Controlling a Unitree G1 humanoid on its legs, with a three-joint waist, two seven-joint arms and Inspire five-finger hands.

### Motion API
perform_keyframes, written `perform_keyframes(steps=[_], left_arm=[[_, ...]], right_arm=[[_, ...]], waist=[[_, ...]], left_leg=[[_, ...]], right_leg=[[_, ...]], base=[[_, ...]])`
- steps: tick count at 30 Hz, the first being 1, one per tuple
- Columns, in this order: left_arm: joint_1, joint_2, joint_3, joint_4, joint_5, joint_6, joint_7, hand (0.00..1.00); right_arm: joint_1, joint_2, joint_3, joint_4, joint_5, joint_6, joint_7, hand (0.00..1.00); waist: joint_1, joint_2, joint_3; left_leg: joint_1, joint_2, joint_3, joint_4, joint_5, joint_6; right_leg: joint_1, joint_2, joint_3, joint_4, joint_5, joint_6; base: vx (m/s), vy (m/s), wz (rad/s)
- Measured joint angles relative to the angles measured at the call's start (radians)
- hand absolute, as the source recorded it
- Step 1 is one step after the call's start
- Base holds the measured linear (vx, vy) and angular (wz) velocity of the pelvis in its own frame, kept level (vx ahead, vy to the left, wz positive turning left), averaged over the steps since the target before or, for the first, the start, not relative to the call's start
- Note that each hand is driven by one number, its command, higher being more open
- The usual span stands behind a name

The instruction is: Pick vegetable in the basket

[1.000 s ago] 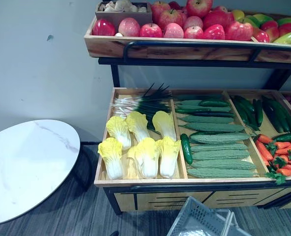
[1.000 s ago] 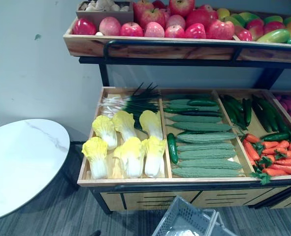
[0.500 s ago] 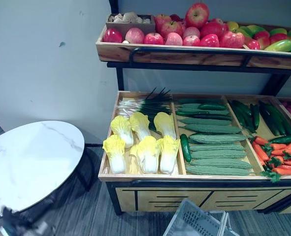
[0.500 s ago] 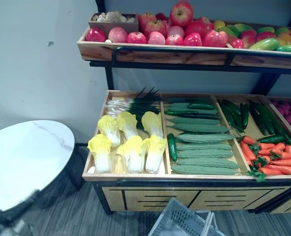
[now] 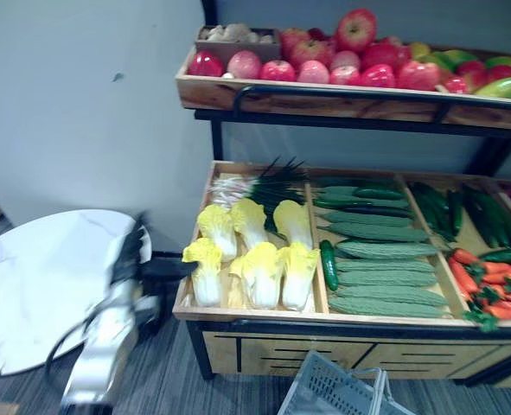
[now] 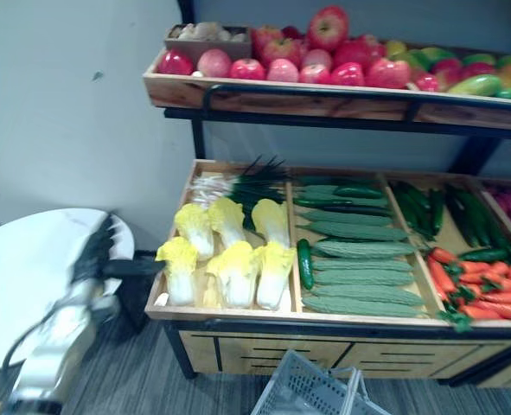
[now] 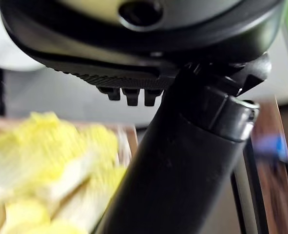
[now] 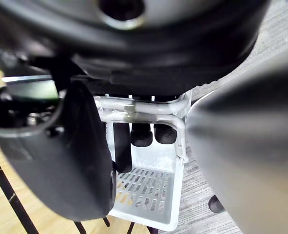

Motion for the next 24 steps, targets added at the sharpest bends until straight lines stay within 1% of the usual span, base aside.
perform_keyframes(steps=[1, 3, 4, 7, 11, 15, 19, 24], left_arm=[[-0.040, -0.021, -0.020, -0.002, 0.016, 0.015, -0.013, 1.00], [-0.084, -0.039, -0.036, -0.002, 0.024, 0.032, -0.017, 1.00], [-0.104, -0.040, -0.041, -0.001, 0.029, 0.039, -0.016, 1.00], [-0.123, -0.040, -0.050, 0.000, 0.054, 0.050, -0.006, 1.00], [-0.124, -0.040, -0.054, 0.014, 0.088, 0.081, 0.008, 1.00], [-0.161, -0.040, -0.072, 0.059, 0.137, 0.100, 0.029, 1.00], [-0.223, -0.040, -0.075, 0.108, 0.201, 0.118, 0.085, 1.00], [-0.241, -0.042, -0.111, 0.130, 0.274, 0.138, 0.138, 1.00]], right_arm=[[0.002, 0.002, -0.001, -0.013, 0.001, 0.000, 0.003, 0.00], [0.003, 0.003, -0.012, -0.017, 0.003, -0.004, 0.015, 0.00], [0.004, 0.002, -0.016, -0.018, 0.004, -0.004, 0.016, 0.00], [0.006, -0.005, -0.023, -0.017, 0.001, -0.004, 0.016, 0.00], [0.013, -0.019, -0.033, -0.013, 0.000, -0.002, 0.015, 0.00], [0.017, -0.021, -0.051, -0.014, 0.000, -0.001, 0.014, 0.00], [0.021, -0.023, -0.064, -0.015, 0.000, -0.004, 0.014, 0.00], [0.022, -0.023, -0.069, -0.014, 0.001, -0.004, 0.013, 0.00]], waist=[[-0.025, 0.009, -0.006], [-0.045, 0.019, -0.008], [-0.047, 0.022, -0.008], [-0.045, 0.031, -0.015], [-0.041, 0.043, -0.021], [-0.043, 0.041, -0.021], [-0.049, 0.039, -0.022], [-0.053, 0.039, -0.022]], left_leg=[[0.002, 0.000, 0.016, 0.000, 0.001, 0.000], [0.003, 0.007, 0.032, 0.000, 0.004, 0.000], [0.003, 0.011, 0.040, 0.000, 0.007, 0.001], [0.000, 0.021, 0.042, 0.001, 0.017, -0.001], [-0.006, 0.025, 0.040, 0.000, 0.023, 0.000], [-0.009, 0.021, 0.041, 0.000, 0.025, 0.001], [-0.014, 0.018, 0.044, 0.000, 0.030, 0.006], [-0.015, 0.023, 0.044, 0.000, 0.035, 0.004]], right_leg=[[-0.007, 0.000, 0.020, -0.010, 0.009, 0.002], [-0.010, 0.005, 0.040, -0.028, 0.025, 0.002], [-0.016, 0.009, 0.049, -0.027, 0.028, -0.001], [-0.027, 0.019, 0.048, -0.022, 0.032, -0.006], [-0.031, 0.027, 0.046, -0.019, 0.033, -0.009], [-0.035, 0.025, 0.050, -0.022, 0.041, -0.005], [-0.043, 0.022, 0.057, -0.023, 0.047, -0.001], [-0.045, 0.028, 0.057, -0.022, 0.049, -0.005]], base=[[-0.09, 0.027, -0.42], [-0.08, 0.013, -0.38], [-0.07, -0.006, -0.23], [-0.06, -0.036, -0.02], [-0.07, -0.032, 0.04], [-0.06, 0.002, -0.02], [-0.04, 0.003, -0.03], [-0.01, -0.003, 0.00]])
